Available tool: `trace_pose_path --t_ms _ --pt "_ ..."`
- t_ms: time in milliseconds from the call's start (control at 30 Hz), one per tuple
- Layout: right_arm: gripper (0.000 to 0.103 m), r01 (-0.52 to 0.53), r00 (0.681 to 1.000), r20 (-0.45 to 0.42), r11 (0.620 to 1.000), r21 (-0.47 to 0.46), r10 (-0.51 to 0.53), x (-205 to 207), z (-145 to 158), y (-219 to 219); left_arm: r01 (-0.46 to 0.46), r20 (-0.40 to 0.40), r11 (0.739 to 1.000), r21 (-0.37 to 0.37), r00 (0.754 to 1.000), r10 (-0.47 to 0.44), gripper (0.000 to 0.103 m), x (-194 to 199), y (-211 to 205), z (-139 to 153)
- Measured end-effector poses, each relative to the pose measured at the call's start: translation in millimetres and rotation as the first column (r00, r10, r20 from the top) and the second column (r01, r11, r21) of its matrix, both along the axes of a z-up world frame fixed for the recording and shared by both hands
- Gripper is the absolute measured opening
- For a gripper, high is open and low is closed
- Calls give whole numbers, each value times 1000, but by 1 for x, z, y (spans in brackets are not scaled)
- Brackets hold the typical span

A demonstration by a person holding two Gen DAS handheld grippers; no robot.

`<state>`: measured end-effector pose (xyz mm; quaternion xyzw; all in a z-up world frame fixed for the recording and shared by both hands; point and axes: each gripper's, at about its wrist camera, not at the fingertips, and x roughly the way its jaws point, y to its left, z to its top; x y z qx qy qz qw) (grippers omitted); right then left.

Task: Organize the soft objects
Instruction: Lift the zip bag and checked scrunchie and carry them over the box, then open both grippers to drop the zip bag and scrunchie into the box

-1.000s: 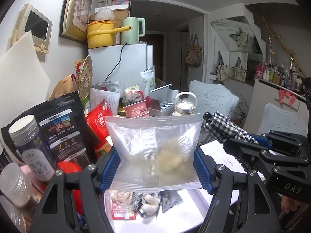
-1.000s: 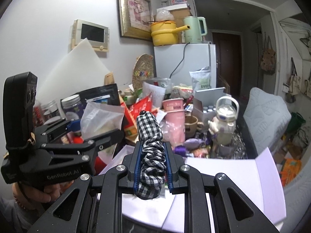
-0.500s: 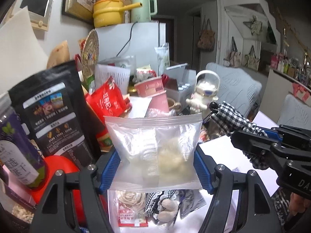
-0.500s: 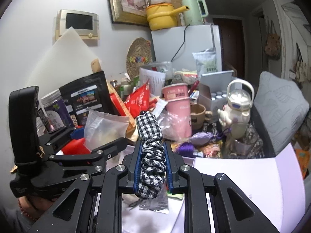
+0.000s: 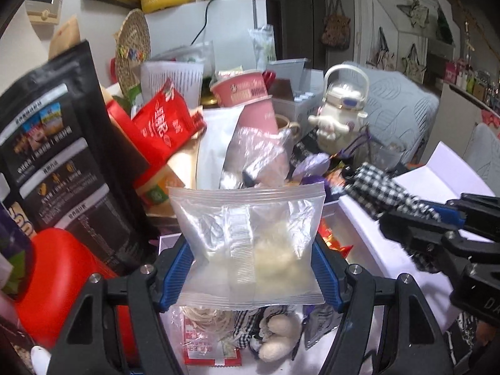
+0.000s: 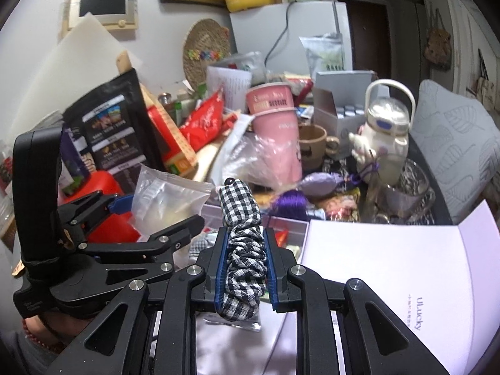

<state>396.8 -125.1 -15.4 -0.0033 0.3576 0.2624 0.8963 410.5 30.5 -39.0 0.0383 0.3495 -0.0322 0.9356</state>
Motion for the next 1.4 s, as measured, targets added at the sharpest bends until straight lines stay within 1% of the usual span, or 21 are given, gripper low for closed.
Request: trace_pose_path --t_ms 100,400,500,633,833,1033,1100,1300,1400 --pt "21 11 1000 -14 1000 -16 -11 5 -6 0 -14 -37 1000 21 999 15 71 8 0 -11" --pt "21 9 999 -47 1000 -13 -10 11 -15 1 -28 -147 999 21 989 31 71 25 4 -40" --pt "21 18 998 -63 1000 -13 -18 15 -20 1 -36 -161 999 11 986 38 71 27 6 -43" --pt "21 26 996 -83 1000 -12 -27 20 -29 3 -51 -183 999 18 982 54 73 30 7 -46" --pt "21 17 993 -113 1000 -24 -20 25 -45 13 -61 -192 998 28 979 65 76 34 7 -48" --pt "21 5 990 -140 997 -76 -15 28 -61 25 -71 -200 997 24 977 75 79 36 9 -51" --pt "21 -8 988 -155 995 -95 -7 29 -67 28 -72 -200 997 36 977 78 80 38 8 -52" --pt "22 -2 988 -151 993 -120 -17 28 -68 29 -78 -211 996 33 974 83 82 41 7 -54" --pt "23 4 988 -155 992 -127 -24 28 -68 29 -78 -219 996 36 972 84 82 42 7 -53"
